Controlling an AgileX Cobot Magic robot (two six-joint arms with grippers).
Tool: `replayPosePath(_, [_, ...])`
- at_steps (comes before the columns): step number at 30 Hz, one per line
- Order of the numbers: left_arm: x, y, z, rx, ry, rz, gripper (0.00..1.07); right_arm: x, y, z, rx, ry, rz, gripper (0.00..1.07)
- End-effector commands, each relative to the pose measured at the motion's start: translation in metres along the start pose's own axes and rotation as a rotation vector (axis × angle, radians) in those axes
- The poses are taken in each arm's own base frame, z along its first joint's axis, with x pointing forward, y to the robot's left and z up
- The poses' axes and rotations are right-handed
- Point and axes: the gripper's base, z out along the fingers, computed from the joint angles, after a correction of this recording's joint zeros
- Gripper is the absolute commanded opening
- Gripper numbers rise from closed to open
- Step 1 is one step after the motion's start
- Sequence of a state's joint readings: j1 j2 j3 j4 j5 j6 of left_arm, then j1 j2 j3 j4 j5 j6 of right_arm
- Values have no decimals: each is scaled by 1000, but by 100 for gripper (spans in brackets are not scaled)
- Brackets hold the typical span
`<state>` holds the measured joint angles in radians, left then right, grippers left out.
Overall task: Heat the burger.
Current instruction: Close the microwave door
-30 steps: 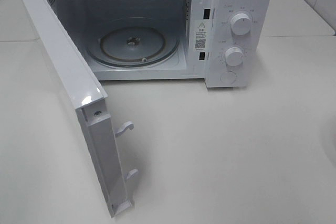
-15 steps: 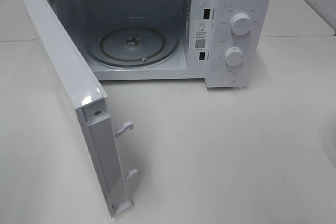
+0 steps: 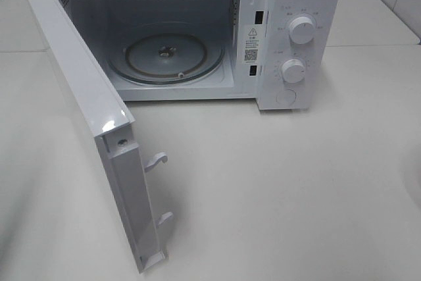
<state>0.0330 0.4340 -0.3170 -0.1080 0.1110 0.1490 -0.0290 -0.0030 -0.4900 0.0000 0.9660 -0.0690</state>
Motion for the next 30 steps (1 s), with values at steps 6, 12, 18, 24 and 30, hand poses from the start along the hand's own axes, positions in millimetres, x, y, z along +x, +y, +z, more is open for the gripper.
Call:
replayPosePath(6, [26,3,43,-44,-107,-66,0,1,0,-4,4,-35,9,49])
replayPosePath(12, [43,-10,74,93,-148,5,0,1,0,-4,4,-35,10,49])
replayPosePath(18, [64,-26,102,256,-166,34,0,1,0,-4,4,-35,10,49])
replayPosePath(24, [78,-36,127,372,-164,47,0,1,0,-4,4,-35,10,49])
replayPosePath(30, [79,-43,146,449,-154,84,0,1,0,-4,4,-35,10,49])
